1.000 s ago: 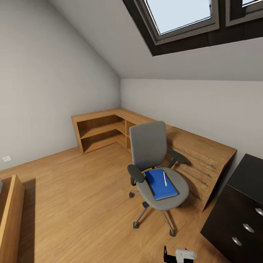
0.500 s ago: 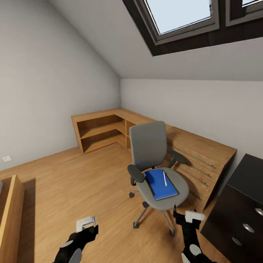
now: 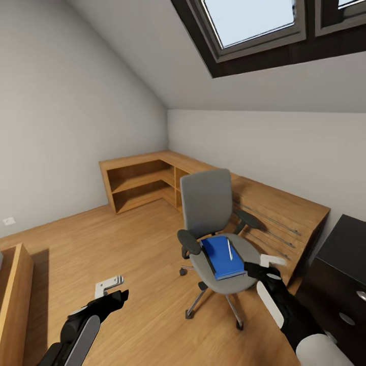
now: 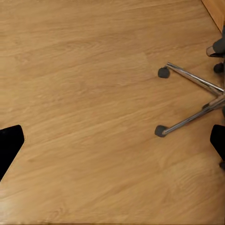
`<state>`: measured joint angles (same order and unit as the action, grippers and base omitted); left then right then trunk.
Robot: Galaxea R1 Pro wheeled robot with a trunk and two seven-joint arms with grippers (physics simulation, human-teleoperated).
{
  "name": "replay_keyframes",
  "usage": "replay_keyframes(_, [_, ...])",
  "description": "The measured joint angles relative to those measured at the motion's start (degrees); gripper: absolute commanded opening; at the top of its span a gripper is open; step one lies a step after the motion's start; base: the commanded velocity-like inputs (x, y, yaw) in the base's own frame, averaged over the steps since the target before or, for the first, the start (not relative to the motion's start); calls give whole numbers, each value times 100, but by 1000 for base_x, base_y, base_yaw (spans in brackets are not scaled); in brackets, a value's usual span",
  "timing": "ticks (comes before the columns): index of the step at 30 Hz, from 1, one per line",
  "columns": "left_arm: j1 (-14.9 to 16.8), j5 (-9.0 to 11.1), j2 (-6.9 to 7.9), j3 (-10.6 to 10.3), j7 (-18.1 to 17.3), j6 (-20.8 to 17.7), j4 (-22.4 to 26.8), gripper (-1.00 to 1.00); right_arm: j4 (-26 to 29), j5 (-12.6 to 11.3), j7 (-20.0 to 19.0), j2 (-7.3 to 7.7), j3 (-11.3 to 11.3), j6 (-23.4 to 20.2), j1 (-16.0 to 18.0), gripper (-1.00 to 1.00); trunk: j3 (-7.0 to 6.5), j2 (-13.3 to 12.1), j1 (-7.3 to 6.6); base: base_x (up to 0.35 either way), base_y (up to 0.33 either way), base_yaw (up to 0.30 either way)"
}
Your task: In the bedroom, organize the workspace by keeping the computer under the desk, ensuring the monitor is on the desk, placing the keyboard on the desk next to the monitor, placing the mouse on the desk next to the keyboard, moving the folder from the swivel chair onto the desk next to the mouse, stacking the notebook on top of the folder with the pen on top of the notebook, and positioning the swivel chair next to the desk.
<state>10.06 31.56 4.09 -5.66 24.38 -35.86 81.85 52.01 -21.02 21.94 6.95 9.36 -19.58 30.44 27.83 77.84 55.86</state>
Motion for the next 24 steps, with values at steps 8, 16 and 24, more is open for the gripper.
replay_keyframes(8, [1,6,-46,-21,10,0,-89,100,12,-64,-91,-8,-41,-165,20,100,0,0,-1,294,-79,0])
replay_keyframes(16, [0,6,-122,-27,6,1,-148,100,-4,-42,-104,-255,-34,-148,9,100,0,0,0,262,-226,95])
replay_keyframes(24, [-1,9,-124,-26,-21,-1,-144,100,-30,-26,-119,-342,-30,-143,0,100,0,0,2,104,-107,234])
